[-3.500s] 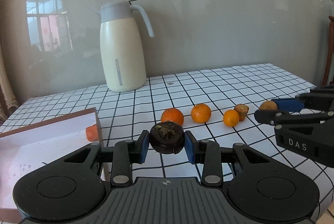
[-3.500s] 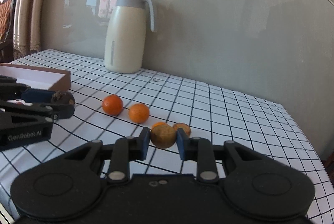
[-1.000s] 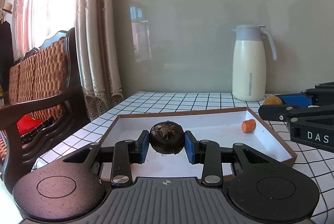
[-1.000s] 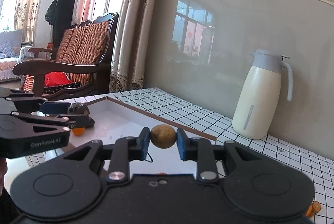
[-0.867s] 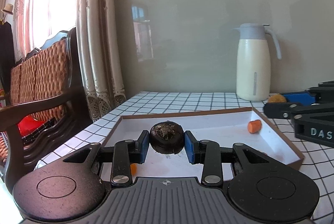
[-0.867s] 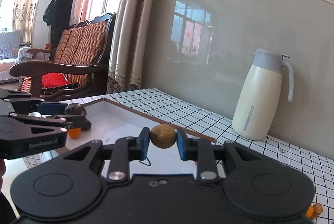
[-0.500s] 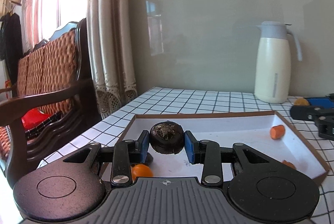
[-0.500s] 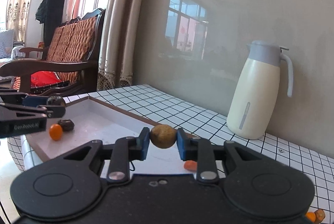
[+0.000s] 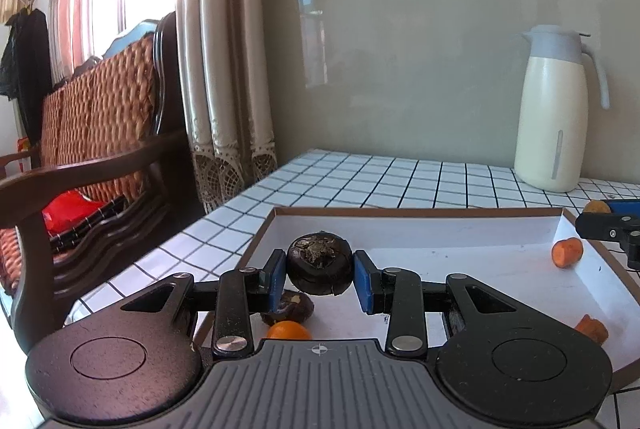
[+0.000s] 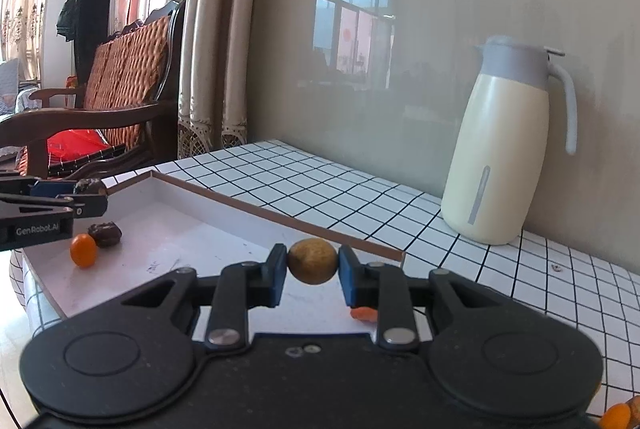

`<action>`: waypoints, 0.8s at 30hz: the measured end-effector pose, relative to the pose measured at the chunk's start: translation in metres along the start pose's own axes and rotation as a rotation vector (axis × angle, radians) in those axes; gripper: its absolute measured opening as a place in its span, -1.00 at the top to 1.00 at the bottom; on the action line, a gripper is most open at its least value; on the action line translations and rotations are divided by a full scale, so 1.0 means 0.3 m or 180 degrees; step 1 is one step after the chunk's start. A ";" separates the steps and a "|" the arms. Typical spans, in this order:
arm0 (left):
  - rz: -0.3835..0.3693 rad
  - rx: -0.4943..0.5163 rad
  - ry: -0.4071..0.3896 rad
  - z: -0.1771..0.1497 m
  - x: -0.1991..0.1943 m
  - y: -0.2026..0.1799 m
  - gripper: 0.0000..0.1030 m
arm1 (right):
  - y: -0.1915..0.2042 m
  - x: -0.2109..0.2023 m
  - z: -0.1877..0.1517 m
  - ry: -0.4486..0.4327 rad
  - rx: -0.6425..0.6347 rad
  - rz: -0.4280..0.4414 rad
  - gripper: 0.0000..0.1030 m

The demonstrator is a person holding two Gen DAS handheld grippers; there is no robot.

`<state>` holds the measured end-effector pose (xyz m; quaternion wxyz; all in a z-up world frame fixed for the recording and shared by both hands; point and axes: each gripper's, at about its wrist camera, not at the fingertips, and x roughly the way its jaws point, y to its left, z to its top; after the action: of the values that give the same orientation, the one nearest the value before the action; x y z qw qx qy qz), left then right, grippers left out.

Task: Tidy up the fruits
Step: 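Open the left tool and right tool to drop both fruits into the box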

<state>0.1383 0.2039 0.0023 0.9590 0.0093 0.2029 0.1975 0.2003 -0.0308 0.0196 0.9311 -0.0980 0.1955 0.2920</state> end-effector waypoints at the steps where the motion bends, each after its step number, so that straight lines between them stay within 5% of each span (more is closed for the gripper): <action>1: -0.0012 -0.0001 0.0017 0.000 0.004 -0.001 0.29 | 0.001 0.003 0.000 0.0004 -0.0002 0.0005 0.62; 5: 0.0078 0.0027 0.0019 0.001 0.012 -0.004 0.29 | 0.012 0.017 -0.003 0.0015 -0.0045 0.0025 0.53; 6: 0.0163 0.0020 0.0005 0.005 0.014 -0.003 0.26 | 0.010 0.020 0.000 0.0006 -0.0064 0.0013 0.07; 7: 0.0242 -0.0010 -0.0019 0.005 0.011 0.003 0.12 | 0.012 0.016 -0.002 -0.0065 -0.0082 -0.0056 -0.59; 8: 0.0304 -0.0073 -0.0081 0.005 0.003 0.013 -0.48 | 0.015 0.004 -0.005 -0.0198 -0.0092 -0.0157 -0.82; 9: 0.0363 -0.0121 -0.0169 0.004 -0.010 0.020 -0.92 | 0.012 -0.002 -0.002 -0.0246 -0.0095 -0.0188 -0.80; 10: 0.0422 -0.0144 -0.0268 0.004 -0.023 0.025 -0.97 | 0.006 -0.001 0.001 -0.0222 -0.0075 -0.0176 -0.76; 24: 0.0463 0.0068 -0.0311 -0.002 -0.037 0.002 -1.00 | -0.007 0.009 -0.007 -0.0214 -0.0029 -0.0241 -0.88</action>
<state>0.1285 0.2003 0.0061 0.9508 0.0438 0.1568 0.2637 0.2031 -0.0318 0.0168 0.9471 -0.0997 0.1589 0.2605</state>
